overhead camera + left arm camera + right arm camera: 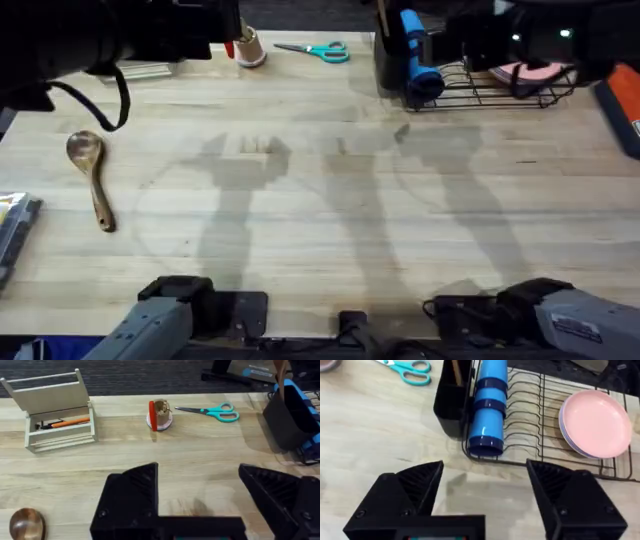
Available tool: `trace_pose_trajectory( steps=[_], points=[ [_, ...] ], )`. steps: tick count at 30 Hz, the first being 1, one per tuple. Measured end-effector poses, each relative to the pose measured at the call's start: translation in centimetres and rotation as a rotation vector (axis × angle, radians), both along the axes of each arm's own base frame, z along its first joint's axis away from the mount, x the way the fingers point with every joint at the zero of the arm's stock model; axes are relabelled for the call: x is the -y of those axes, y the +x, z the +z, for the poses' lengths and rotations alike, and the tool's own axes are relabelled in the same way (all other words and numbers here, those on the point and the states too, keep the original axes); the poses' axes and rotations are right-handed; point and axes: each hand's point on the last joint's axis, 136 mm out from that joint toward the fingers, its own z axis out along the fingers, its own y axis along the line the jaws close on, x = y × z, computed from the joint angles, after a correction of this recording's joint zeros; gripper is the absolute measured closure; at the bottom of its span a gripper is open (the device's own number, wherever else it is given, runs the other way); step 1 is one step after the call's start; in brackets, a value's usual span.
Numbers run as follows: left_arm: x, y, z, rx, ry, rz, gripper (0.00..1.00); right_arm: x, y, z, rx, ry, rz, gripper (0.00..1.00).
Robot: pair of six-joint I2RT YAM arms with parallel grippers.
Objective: Pick up the spoon on the table one by one and put them onto the rack
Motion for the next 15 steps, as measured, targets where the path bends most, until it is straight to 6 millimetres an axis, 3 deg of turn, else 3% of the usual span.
trace_pose_trajectory(
  steps=[10,15],
  points=[
    [-0.2,-0.1,-0.3,-0.013,0.006,0.011,0.007,0.4,-1.3,1.9,0.04,0.011,0.0,0.009],
    [-1.8,-1.0,-1.7,-0.082,0.025,0.106,0.007,0.3,-1.1,2.1,0.053,0.015,0.0,0.009]
  ],
)
